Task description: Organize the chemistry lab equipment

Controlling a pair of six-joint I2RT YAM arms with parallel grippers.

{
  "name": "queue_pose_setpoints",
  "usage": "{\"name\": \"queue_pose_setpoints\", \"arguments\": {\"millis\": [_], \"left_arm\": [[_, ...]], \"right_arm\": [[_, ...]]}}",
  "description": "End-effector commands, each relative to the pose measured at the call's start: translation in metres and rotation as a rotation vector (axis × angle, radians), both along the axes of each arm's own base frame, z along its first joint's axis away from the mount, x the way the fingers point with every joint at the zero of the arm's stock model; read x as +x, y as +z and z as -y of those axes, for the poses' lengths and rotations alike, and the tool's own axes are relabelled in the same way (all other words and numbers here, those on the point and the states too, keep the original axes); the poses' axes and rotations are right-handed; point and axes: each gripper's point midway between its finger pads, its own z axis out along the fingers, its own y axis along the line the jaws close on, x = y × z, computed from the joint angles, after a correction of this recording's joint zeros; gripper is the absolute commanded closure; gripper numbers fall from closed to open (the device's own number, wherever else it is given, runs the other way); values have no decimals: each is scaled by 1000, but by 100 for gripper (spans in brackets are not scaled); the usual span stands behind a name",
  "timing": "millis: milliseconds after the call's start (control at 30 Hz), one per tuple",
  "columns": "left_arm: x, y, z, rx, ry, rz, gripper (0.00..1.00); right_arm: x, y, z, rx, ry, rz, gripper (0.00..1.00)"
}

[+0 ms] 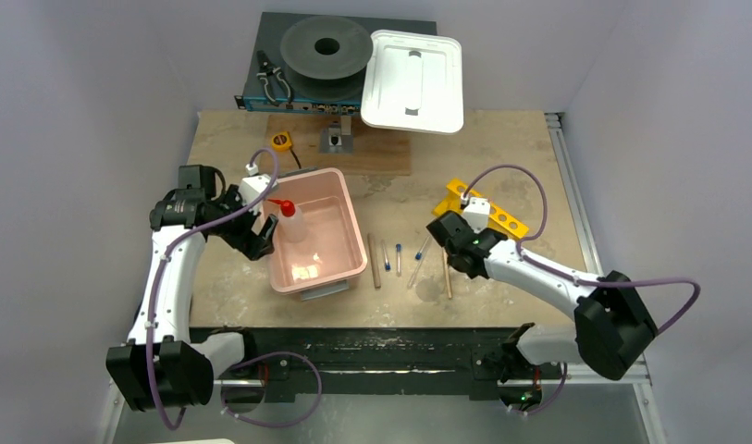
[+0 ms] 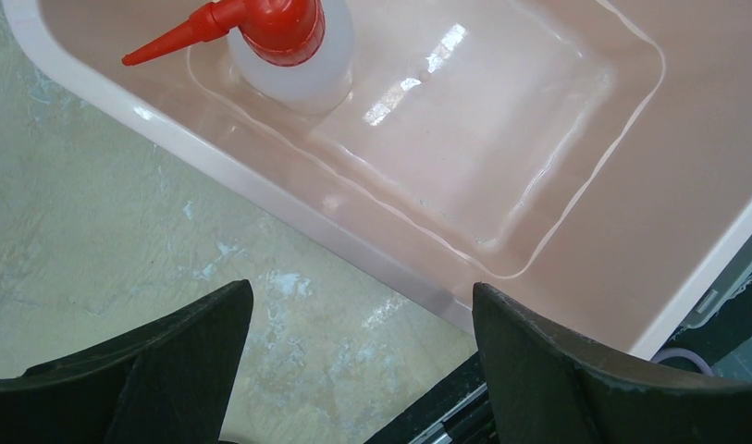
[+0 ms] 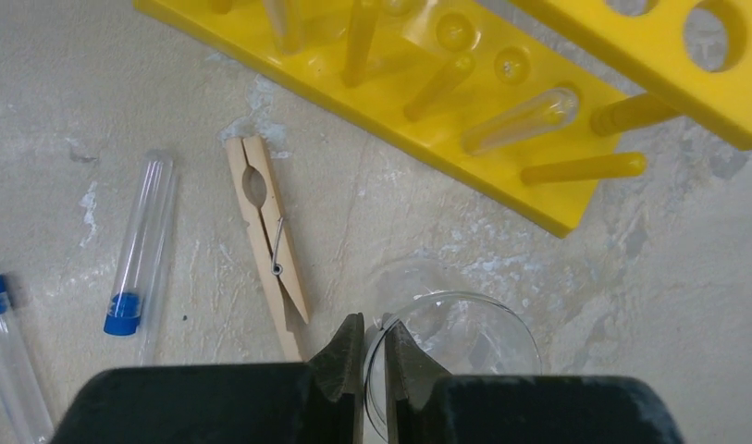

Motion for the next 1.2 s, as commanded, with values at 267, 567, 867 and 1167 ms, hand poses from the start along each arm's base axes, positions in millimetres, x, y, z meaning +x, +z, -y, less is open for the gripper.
{"name": "queue_pose_setpoints", "arguments": {"millis": [267,567,867,1167], "left_arm": [[5,27,9,-87,8,38,10],[8,42,2,-145,54,32,10],[9,50,-24,-195,128,5,10],[7,40,-29,-174,124,10,10]], "right_arm": [[41,188,-66,73,166,364,100],[43,226,-253,201,601,346,100],[55,164,-354,151,778,248,100],[81,90,-378,107,814,188,100]]}}
